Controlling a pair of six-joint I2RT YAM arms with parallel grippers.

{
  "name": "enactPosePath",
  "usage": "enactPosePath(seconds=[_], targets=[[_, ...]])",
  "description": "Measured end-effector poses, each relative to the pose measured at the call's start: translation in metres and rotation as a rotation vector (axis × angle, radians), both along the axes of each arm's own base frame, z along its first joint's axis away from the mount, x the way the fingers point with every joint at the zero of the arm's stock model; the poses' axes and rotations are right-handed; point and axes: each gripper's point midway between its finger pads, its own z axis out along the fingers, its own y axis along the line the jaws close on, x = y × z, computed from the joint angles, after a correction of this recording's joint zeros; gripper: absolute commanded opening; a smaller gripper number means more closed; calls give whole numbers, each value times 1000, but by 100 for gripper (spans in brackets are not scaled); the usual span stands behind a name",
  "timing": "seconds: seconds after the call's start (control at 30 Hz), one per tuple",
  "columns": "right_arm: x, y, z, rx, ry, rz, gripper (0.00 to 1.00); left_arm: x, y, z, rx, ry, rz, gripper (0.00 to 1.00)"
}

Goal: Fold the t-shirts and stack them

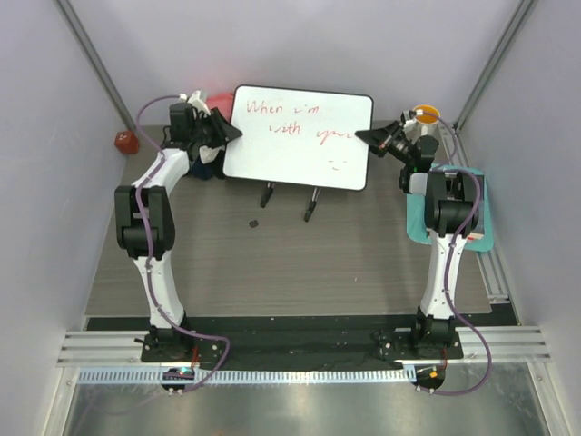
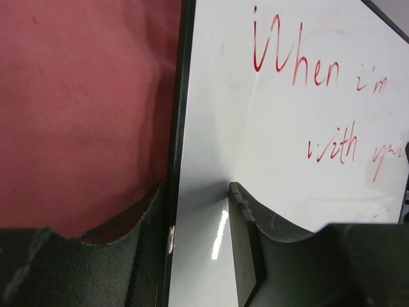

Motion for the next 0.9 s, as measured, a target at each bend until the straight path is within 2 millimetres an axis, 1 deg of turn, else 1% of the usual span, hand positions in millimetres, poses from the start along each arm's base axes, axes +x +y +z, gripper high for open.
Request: enactPosePath(seconds=[0.07,0.13,0.23,0.37,0.5,0.67,0.9], targets=[[1,4,-13,-5,16,6,1,10,5,-10,22,13,18,0],[0,9,-24,-12,28,17,1,15,11,-24,44,39,40,0],[-3,15,-31,-31,18,38,1,18,18,-39,68,76,62,0],[-6,16,-29,-50,-30,47,1,24,21,-38,84,79,71,0],[-8,18,-26,-61,-62,60,1,26,24,-40,101,78,79,0],[-9,20,-20,-98,-141,68,1,28,27,-40,123,71,90,0],[-9,21,-15,-151,-236,62,1,36,28,-37,155,68,98,0]])
